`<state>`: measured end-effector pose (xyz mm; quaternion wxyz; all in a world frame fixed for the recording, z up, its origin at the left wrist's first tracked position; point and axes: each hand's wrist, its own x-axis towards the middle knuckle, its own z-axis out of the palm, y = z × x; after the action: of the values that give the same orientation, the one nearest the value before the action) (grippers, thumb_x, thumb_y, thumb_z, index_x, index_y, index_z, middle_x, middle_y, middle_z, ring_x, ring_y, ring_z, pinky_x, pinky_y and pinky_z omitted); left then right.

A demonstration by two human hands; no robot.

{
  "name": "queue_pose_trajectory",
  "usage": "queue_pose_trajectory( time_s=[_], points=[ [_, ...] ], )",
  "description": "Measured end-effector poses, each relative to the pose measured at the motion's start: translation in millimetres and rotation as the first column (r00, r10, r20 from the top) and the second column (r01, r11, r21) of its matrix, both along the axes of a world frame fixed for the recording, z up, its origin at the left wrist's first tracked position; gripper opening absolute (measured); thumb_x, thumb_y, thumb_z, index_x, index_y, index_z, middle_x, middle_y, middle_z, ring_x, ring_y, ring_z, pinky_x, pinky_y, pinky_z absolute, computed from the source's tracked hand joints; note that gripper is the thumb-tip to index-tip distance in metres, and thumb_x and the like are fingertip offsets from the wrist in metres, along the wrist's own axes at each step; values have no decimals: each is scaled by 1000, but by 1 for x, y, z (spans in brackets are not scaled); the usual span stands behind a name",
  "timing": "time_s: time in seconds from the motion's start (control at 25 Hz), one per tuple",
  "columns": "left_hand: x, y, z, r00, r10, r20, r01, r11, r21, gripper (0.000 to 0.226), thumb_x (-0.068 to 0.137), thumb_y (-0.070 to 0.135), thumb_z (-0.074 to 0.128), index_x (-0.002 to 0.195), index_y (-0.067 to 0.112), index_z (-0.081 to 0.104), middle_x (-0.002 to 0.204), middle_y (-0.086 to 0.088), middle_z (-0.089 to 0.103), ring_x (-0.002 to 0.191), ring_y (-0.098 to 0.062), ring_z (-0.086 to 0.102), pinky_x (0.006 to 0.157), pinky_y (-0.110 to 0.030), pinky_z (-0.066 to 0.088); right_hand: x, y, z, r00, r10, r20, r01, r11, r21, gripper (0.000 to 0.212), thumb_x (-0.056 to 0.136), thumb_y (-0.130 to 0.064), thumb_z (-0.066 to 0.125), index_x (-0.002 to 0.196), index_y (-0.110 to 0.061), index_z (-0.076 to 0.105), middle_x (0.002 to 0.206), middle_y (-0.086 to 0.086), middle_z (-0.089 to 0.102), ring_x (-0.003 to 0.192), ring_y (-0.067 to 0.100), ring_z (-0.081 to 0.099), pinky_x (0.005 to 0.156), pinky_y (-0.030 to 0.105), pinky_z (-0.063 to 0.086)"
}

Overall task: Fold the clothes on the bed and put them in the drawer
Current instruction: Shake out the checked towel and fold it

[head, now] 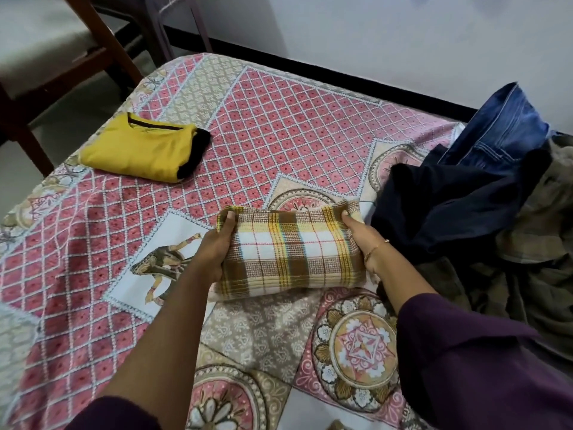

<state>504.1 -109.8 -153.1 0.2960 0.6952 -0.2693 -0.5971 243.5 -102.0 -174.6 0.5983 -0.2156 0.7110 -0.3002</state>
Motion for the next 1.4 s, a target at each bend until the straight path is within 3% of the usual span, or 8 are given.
queue_pose_trajectory(
  time_s=[0.16,0.24,0.36,0.6,0.76,1.08,1.28,1.4],
  points=[
    [2,-16,-36,979,14,205,-22,999,39,69,89,57,49,128,1,49,120,-18,58,99,-36,57,78,-40,47,15,-15,-2,912,-46,-409,36,999,-33,63,91,-51,49,128,-1,50,130,14,54,113,33,54,87,33,43],
    [-4,-15,-44,952,45,302,-46,999,-3,64,91,54,47,122,-3,52,116,-20,58,98,-35,55,75,-38,42,27,-14,-3,713,70,-698,-91,996,6,57,95,-50,41,117,-1,57,128,19,55,110,36,55,82,36,43],
    [-11,-11,-50,916,101,388,-72,994,-88,62,94,51,44,118,-5,51,116,-24,57,103,-37,55,76,-40,41,34,-12,-9,527,118,-841,-184,983,22,50,96,-48,39,123,-7,51,123,20,57,112,37,54,85,38,42],
    [-10,8,-37,741,118,661,-46,991,-126,55,90,55,49,109,4,50,107,-15,60,97,-34,57,73,-36,40,20,-7,-10,576,17,-817,-114,992,-60,65,86,-51,56,122,-2,36,128,19,46,112,39,51,80,42,43],
    [-18,44,-39,600,-14,800,102,993,-58,58,88,56,50,105,1,63,111,-19,61,102,-38,57,85,-44,48,35,14,-9,581,17,-814,-86,996,-40,51,95,-42,45,127,-2,39,131,19,43,115,39,48,85,41,40],
    [-20,63,-35,647,56,760,83,986,-142,30,100,15,38,107,-6,57,110,-28,62,99,-40,58,71,-37,40,35,34,-13,532,152,-833,-272,962,1,44,102,-29,30,138,-4,32,126,27,50,111,40,51,81,40,42],
    [-24,65,-39,592,-37,805,154,986,-68,64,93,53,42,123,-4,45,130,-26,42,109,-43,51,80,-44,43,28,33,-13,706,122,-698,-170,985,0,45,101,-34,33,125,2,44,126,25,53,114,39,50,86,38,40],
    [-17,55,-39,527,-118,842,188,982,20,87,81,72,40,119,-5,52,128,-26,47,113,-43,50,88,-46,44,17,21,-9,858,4,-513,-15,1000,-16,35,93,-26,46,114,0,56,119,21,57,98,30,51,77,32,37]
  ],
)
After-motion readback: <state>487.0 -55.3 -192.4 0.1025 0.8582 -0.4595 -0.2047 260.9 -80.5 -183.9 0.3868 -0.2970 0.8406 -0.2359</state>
